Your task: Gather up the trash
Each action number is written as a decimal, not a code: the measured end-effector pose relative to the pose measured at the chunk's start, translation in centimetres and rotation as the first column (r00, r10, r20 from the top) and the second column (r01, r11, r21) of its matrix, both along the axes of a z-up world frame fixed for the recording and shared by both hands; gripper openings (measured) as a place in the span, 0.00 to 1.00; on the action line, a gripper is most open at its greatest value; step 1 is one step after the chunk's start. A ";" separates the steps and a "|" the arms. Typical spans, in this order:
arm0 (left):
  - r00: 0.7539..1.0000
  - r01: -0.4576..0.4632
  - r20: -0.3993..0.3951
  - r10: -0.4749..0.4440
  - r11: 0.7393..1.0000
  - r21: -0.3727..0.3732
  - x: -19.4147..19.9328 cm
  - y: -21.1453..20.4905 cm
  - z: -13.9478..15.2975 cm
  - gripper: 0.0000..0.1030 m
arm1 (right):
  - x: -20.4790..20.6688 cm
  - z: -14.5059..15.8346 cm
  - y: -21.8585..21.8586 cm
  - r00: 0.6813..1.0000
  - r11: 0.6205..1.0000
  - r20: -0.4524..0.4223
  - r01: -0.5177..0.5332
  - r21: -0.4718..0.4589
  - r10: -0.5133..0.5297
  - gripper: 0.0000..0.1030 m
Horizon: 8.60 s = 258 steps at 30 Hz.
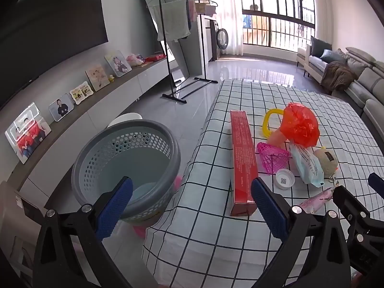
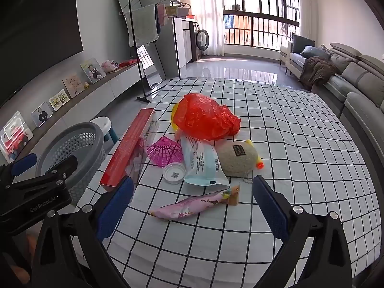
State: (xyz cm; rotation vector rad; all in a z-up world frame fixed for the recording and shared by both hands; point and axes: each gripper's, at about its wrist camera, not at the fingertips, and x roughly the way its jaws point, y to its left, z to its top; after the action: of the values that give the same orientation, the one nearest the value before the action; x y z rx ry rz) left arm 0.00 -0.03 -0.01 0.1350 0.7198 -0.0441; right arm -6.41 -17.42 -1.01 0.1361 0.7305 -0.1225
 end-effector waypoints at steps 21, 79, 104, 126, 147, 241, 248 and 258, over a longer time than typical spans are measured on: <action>1.000 0.006 0.010 -0.006 1.000 0.002 0.0 0.0 0.1 0.94 | -0.2 0.1 -0.1 1.000 1.000 0.012 0.001 0.007 -0.001 0.92; 1.000 0.007 0.008 -0.008 1.000 0.012 0.0 0.2 0.2 0.94 | -0.1 -0.1 -0.2 1.000 1.000 0.013 -0.003 0.014 0.003 0.92; 0.999 0.011 -0.044 -0.014 0.998 -0.065 0.7 1.1 -0.3 0.94 | -1.1 -0.8 -2.3 1.000 0.998 -0.005 -0.008 0.069 0.009 0.92; 0.991 0.103 -0.078 -0.106 0.994 -0.048 1.7 -1.0 -2.5 0.94 | -1.9 -3.4 -3.7 0.991 0.992 -0.107 0.085 0.098 -0.075 0.92; 0.985 0.128 -0.113 -0.134 0.990 -0.059 7.2 -1.2 -5.0 0.94 | 3.2 -8.0 -2.5 0.929 0.932 -0.238 0.326 0.157 -0.284 0.92; 0.978 -0.124 -0.185 0.101 0.985 -0.120 8.9 20.3 -6.3 0.34 | 18.4 -4.2 24.5 0.808 0.818 -0.141 -0.549 0.173 0.572 0.21; 0.980 -0.149 -0.151 0.130 0.981 -0.123 8.4 21.0 -5.8 0.67 | 18.1 -3.7 23.9 0.834 0.838 -0.101 -0.527 0.145 0.542 0.49; 0.980 -0.163 -0.138 0.146 0.980 -0.116 7.7 21.0 -5.0 0.68 | 16.9 -3.2 23.3 0.847 0.848 -0.082 -0.513 0.135 0.526 0.49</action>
State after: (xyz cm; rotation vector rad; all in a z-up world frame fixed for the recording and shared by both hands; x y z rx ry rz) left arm 7.68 20.92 -4.97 -0.0466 0.8523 0.0505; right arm 10.45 5.85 -4.16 0.0288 0.8679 0.4365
